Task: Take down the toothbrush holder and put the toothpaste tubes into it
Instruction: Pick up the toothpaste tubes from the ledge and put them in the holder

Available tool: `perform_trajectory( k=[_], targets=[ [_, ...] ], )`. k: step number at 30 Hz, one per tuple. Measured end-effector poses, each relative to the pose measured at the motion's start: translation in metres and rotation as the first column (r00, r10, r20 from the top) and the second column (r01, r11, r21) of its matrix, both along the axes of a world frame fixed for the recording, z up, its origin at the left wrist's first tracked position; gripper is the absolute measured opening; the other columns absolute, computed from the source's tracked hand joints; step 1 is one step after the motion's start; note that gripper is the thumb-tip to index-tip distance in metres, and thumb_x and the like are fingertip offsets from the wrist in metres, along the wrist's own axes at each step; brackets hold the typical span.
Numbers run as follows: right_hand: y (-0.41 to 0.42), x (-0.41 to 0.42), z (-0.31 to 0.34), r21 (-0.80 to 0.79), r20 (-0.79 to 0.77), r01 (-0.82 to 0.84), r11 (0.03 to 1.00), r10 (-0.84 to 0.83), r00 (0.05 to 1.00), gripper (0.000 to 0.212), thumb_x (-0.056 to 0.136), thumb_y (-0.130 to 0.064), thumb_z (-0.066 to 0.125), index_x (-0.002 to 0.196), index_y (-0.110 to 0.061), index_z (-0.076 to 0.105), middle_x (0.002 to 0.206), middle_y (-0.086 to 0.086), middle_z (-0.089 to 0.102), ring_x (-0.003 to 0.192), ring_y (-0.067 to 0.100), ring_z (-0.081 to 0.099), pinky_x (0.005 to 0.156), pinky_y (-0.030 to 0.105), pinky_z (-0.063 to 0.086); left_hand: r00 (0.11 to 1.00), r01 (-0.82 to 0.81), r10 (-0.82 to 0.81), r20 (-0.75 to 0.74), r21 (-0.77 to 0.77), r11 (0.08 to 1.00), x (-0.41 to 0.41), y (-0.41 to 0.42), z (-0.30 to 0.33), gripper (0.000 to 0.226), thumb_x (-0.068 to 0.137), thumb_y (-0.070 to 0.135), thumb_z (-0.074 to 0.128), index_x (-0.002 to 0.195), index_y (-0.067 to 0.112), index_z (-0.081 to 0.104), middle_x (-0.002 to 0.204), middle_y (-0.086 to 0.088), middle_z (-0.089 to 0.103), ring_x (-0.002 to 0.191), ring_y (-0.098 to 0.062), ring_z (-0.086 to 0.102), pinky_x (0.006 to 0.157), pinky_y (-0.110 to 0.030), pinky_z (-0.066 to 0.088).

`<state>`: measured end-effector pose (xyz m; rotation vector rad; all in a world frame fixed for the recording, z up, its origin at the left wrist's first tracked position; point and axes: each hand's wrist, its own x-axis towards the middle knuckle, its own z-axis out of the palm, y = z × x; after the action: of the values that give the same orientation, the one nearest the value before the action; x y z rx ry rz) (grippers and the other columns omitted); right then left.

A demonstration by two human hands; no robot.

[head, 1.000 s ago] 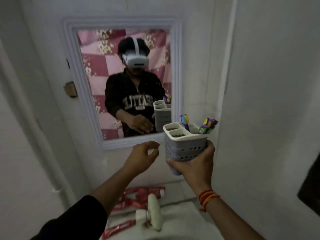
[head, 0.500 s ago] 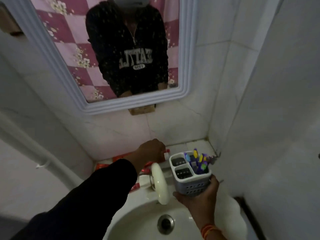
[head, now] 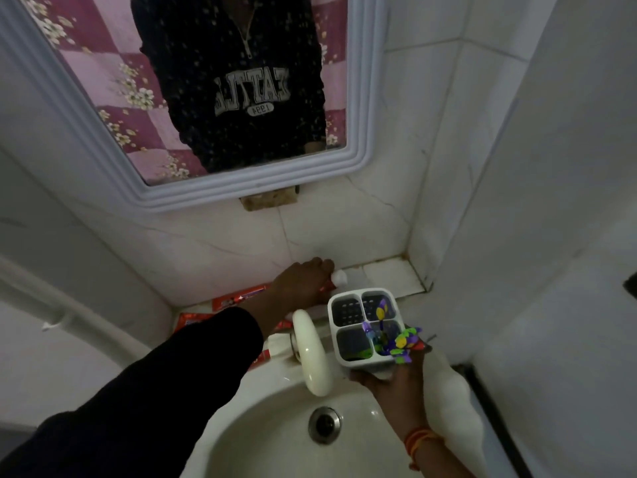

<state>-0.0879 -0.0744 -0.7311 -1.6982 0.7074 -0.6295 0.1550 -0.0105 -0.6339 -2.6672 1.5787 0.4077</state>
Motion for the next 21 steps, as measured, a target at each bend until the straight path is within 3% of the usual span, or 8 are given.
perform_trajectory(
  k=[3,6,8,11,13,15,18,21],
  targets=[
    [-0.004,0.000,0.000,0.039,0.001,-0.026,0.999,0.026,1.000,0.098,0.048,-0.019,0.099,0.130,-0.013,0.048,0.128,-0.002,0.060,0.117,-0.009,0.055,0.091,0.004,0.043,0.997,0.075,-0.073,0.030,-0.101,0.992,-0.005,-0.004,0.018,0.048,0.095,0.046,0.054,0.134,0.020,0.045,0.120,-0.009,0.058,0.093,-0.033,0.066,0.082,-0.041,0.052],
    [-0.007,-0.001,-0.001,0.066,-0.019,-0.039,0.997,0.040,0.999,0.091,0.050,-0.014,0.098,0.127,-0.013,0.051,0.124,-0.003,0.064,0.113,-0.011,0.058,0.090,0.007,0.047,0.978,0.199,-0.189,0.088,-0.130,0.971,-0.010,-0.009,0.045,0.056,0.093,0.042,0.057,0.144,0.027,0.041,0.120,-0.006,0.052,0.081,-0.027,0.064,0.074,-0.036,0.053],
    [-0.011,-0.001,-0.003,0.125,-0.030,-0.069,0.990,0.073,0.997,0.090,0.052,-0.012,0.098,0.129,-0.013,0.050,0.123,-0.001,0.066,0.117,0.006,0.064,0.089,0.021,0.055,0.966,0.244,-0.237,0.106,-0.061,0.968,-0.016,-0.017,0.072,0.060,0.091,0.044,0.060,0.147,0.032,0.041,0.117,-0.001,0.051,0.084,-0.020,0.060,0.072,-0.030,0.045],
    [-0.014,-0.002,-0.001,0.144,-0.011,-0.104,0.984,0.107,0.994,0.086,0.058,-0.003,0.094,0.130,-0.008,0.047,0.124,0.008,0.066,0.116,0.027,0.066,0.082,0.034,0.061,0.953,0.263,-0.281,0.117,0.150,0.953,-0.031,-0.034,0.109,0.055,0.084,0.048,0.071,0.135,0.032,0.057,0.109,0.006,0.058,0.096,-0.014,0.055,0.072,-0.029,0.040],
    [-0.016,-0.003,-0.001,0.116,0.012,-0.106,0.988,0.106,0.994,0.097,0.052,-0.007,0.096,0.133,-0.012,0.044,0.132,0.008,0.062,0.121,0.025,0.064,0.085,0.047,0.060,0.949,0.244,-0.282,0.138,0.239,0.940,-0.047,-0.047,0.123,0.052,0.078,0.050,0.076,0.125,0.032,0.064,0.108,0.005,0.062,0.095,-0.015,0.057,0.071,-0.031,0.041],
    [-0.015,-0.004,0.003,0.099,0.000,-0.104,0.990,0.105,0.994,0.099,0.052,-0.008,0.096,0.135,-0.014,0.043,0.135,0.009,0.060,0.121,0.021,0.063,0.087,0.047,0.060,0.943,0.251,-0.306,0.135,0.317,0.915,-0.064,-0.060,0.127,0.052,0.075,0.046,0.080,0.122,0.028,0.067,0.113,0.001,0.065,0.093,-0.016,0.056,0.070,-0.031,0.039],
    [-0.015,-0.003,0.008,0.103,-0.008,-0.095,0.990,0.096,0.995,0.101,0.050,-0.041,0.097,0.135,-0.022,0.046,0.134,0.004,0.058,0.125,0.019,0.059,0.098,0.047,0.055,0.950,0.278,-0.311,-0.001,0.450,0.849,-0.085,-0.084,0.128,0.054,0.071,0.029,0.087,0.122,0.020,0.069,0.121,-0.006,0.068,0.108,-0.022,0.063,0.072,-0.029,0.041],
    [-0.017,-0.003,0.008,0.077,-0.013,-0.108,0.991,0.109,0.994,0.101,0.048,-0.045,0.097,0.134,-0.023,0.048,0.132,0.001,0.060,0.124,0.014,0.060,0.099,0.045,0.055,0.966,0.258,-0.229,-0.117,0.432,0.864,-0.092,-0.101,0.129,0.041,0.070,0.018,0.087,0.109,0.017,0.076,0.103,-0.006,0.077,0.099,-0.022,0.073,0.070,-0.026,0.052]
  ],
)
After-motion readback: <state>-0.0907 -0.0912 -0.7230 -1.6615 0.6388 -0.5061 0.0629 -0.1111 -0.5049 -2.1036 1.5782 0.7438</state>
